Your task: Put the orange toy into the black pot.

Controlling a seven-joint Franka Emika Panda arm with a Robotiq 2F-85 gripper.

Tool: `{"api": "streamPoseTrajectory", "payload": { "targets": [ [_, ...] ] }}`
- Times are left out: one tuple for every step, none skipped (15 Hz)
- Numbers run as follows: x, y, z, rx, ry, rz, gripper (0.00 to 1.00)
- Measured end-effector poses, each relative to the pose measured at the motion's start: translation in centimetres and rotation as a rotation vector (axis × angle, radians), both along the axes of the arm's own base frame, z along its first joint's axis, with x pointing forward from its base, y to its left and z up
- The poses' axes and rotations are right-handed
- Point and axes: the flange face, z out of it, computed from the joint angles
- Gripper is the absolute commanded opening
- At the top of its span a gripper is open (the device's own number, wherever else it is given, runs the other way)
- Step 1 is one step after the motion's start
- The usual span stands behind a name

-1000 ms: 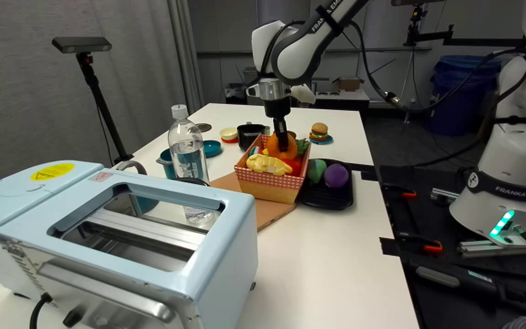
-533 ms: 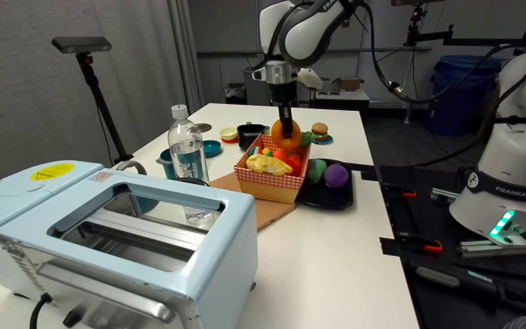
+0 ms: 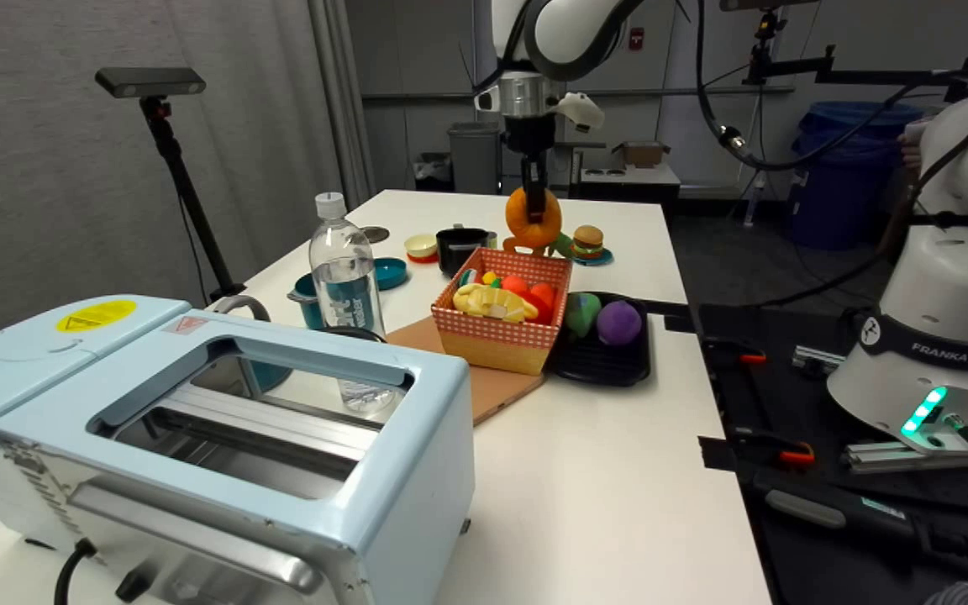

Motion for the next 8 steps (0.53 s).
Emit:
{"api": "streamPoseTrajectory", "payload": {
  "targets": [
    [0.0, -0.3, 0.3, 0.000, -0.004, -0.006, 0.06],
    [0.0, -0.6, 0.6, -0.001, -0.007, -0.012, 0.06],
    [0.0, -0.9, 0.8, -0.001, -0.009, -0.017, 0.06],
    [0.1, -1.2, 1.0, -0.002, -0.011, -0.023, 0.06],
    [0.1, -1.5, 1.3, -0.002, -0.013, -0.029, 0.06],
    [0.2, -1.8, 1.6, -0.003, -0.017, -0.035, 0.06],
    [0.4, -2.1, 2.0, -0.002, -0.022, -0.042, 0.06],
    [0.5, -2.5, 2.3, -0.001, -0.028, -0.051, 0.06]
  ]
}}
